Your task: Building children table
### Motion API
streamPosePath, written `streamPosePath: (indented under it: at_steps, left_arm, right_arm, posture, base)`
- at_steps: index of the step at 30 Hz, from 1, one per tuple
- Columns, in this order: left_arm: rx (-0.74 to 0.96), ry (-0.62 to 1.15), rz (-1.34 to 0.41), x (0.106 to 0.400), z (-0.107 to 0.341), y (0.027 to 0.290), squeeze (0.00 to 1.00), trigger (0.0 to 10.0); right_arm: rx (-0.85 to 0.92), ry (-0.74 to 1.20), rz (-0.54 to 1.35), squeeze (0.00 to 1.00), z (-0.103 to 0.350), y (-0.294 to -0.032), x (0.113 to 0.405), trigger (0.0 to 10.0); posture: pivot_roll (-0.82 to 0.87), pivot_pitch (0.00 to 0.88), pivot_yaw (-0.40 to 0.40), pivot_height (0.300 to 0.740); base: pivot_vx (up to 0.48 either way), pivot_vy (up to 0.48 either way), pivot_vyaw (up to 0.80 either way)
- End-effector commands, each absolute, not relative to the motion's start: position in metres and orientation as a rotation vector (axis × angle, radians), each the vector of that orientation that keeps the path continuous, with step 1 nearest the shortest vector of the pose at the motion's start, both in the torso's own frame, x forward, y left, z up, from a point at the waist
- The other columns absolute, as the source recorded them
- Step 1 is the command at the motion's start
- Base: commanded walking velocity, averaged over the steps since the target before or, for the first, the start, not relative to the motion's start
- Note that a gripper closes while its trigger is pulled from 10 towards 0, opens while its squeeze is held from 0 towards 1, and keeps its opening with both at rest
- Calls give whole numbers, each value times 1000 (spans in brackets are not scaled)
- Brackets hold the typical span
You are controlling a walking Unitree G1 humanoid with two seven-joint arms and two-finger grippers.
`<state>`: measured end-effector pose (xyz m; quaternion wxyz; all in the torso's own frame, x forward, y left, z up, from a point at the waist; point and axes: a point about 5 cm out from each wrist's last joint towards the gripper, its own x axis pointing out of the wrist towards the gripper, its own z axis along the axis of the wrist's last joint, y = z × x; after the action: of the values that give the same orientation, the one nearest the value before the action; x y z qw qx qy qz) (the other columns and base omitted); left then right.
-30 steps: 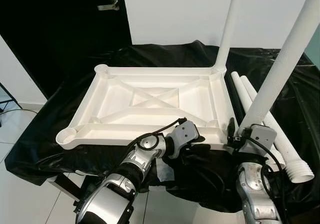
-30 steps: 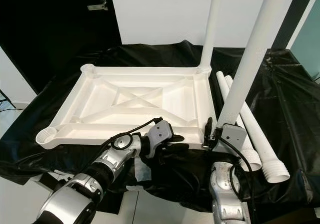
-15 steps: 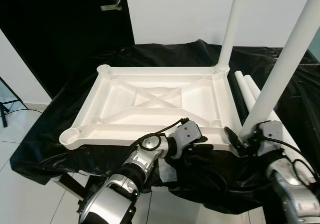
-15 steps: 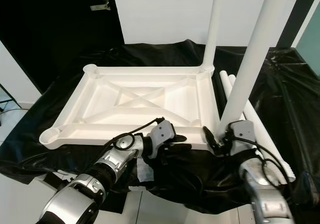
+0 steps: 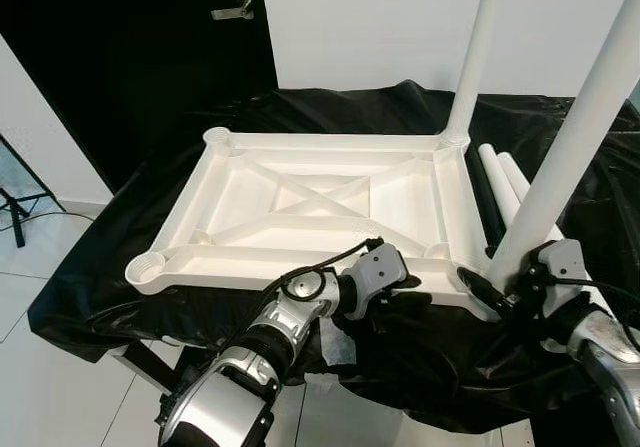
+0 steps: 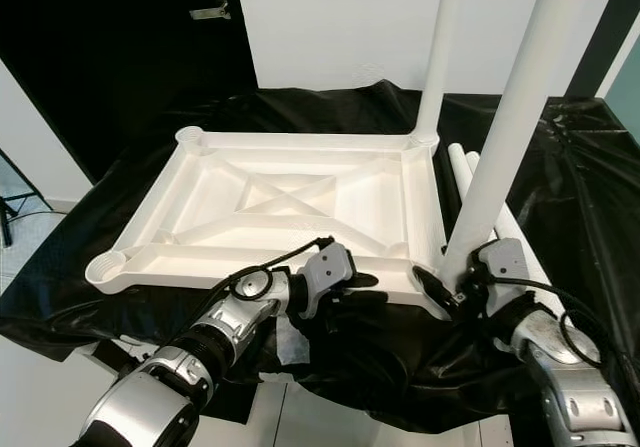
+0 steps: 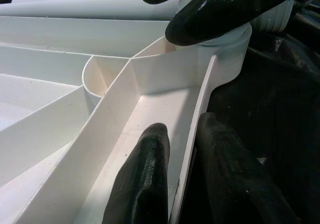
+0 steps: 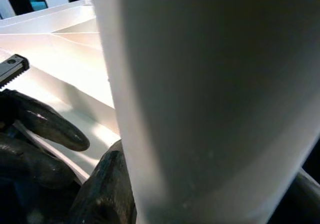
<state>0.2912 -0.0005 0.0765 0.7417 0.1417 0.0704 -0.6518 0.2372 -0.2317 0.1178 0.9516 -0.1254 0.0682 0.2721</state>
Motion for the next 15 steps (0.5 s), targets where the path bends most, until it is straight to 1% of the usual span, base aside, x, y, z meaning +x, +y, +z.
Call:
streamPosePath:
  at_steps: [1,8,9,10,11,13,14,15]
  left_arm:
    - [327,405,-1477,269,33,16,0,10000]
    - [327,402,-1482,269,34,16,0,10000]
    - [327,402,-1483,269,33,16,0,10000]
    - [327,403,-1483,268,33,16,0,10000]
    - [327,403,-1483,268,33,16,0,10000]
    - [326,403,-1485,268,33,16,0,10000]
    - [326,403,-1485,267,33,16,0,10000]
    - [326,403,-1485,267,33,16,0,10000]
  right_arm:
    - [-225,237,687,0,100,-217,226,0]
    - [-212,247,653,0,93,-215,227,0]
    - [-204,240,635,0,92,-214,227,0]
    - [-195,213,572,0,91,-211,231,0]
    - [-195,213,572,0,91,-211,231,0]
    - [-157,138,310,0,86,-203,238,0]
    - [-141,117,211,0,84,-201,239,0]
    - [-141,117,211,0,84,-201,239,0]
  posture:
    - [-167,0,49,740]
    - [-167,0,52,740]
    - [-166,0,51,740]
    - [-166,0,48,740]
    - [-166,0,48,740]
    - [-162,0,42,740]
    - [-161,0,42,740]
    - [-161,0,42,740]
  base:
    - [0,0,0]
    - [0,0,0]
    - [0,0,0]
    - [0,0,0]
    - [0,0,0]
    - [0,0,0]
    - [0,0,0]
    - [0,0,0]
